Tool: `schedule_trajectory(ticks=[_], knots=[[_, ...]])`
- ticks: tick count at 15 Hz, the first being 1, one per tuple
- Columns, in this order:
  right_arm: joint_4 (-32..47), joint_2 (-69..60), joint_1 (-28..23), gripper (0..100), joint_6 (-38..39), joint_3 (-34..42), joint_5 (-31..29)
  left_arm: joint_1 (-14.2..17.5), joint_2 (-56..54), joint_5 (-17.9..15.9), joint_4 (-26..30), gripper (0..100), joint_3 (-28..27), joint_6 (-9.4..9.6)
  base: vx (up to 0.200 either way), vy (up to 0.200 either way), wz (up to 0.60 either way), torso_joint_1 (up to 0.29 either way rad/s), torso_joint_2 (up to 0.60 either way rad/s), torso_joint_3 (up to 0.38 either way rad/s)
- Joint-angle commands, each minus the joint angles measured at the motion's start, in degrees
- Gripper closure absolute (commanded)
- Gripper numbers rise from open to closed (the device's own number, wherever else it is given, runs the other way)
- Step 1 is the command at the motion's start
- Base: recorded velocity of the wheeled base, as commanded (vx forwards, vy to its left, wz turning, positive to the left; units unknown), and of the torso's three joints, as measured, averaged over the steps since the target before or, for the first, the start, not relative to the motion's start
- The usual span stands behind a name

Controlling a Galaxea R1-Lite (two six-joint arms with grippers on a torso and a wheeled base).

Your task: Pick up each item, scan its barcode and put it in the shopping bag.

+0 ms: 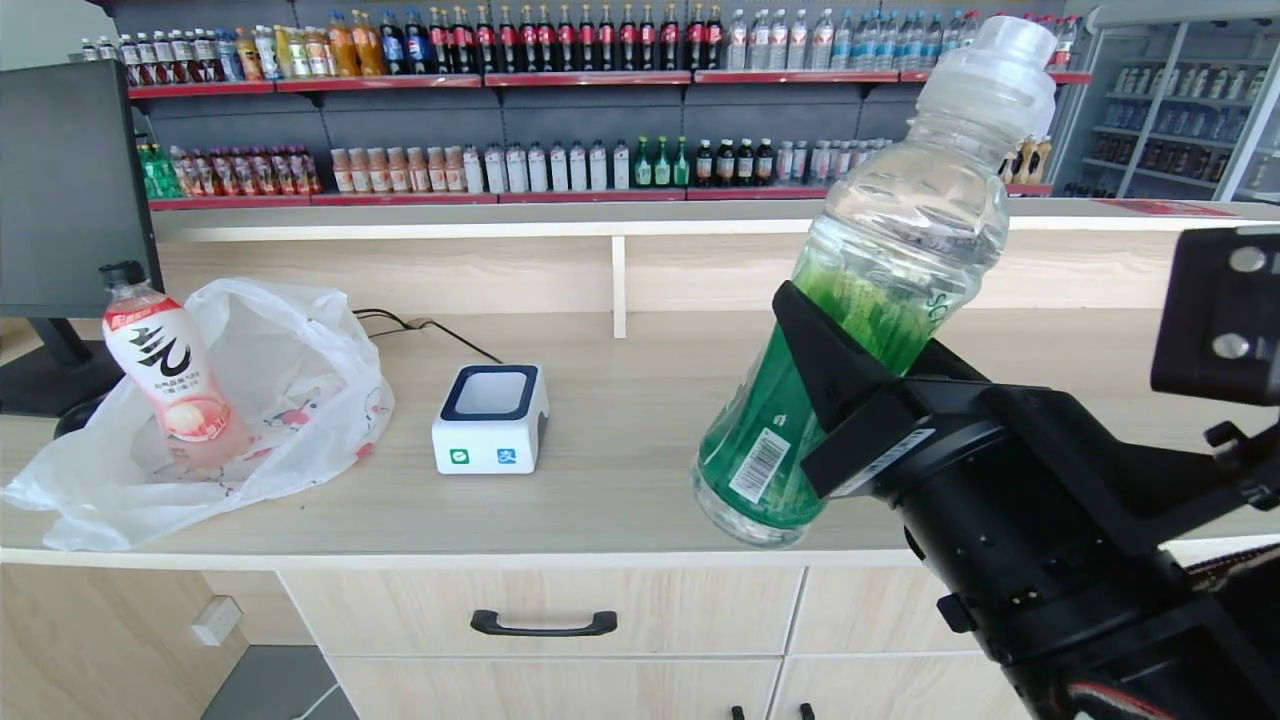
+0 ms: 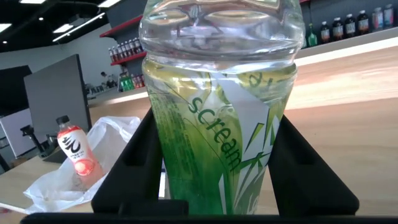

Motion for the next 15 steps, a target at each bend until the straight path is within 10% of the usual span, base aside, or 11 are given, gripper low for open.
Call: schedule_trajectory(ticks=[1,15], knots=[[-0.1,-0.7,-4.0,100,1.3,1.9,4.7,0.0,0.0,0.0,0.0,0,0.0,-0.01,0.000,0.000,0.00,0.000,0.00,0.000],[-0.1,-3.3,-16.4,100,1.8,18.2,11.6,0.0,0.0,0.0,0.2,0,0.0,0.08,0.000,0.000,0.00,0.000,0.00,0.000]])
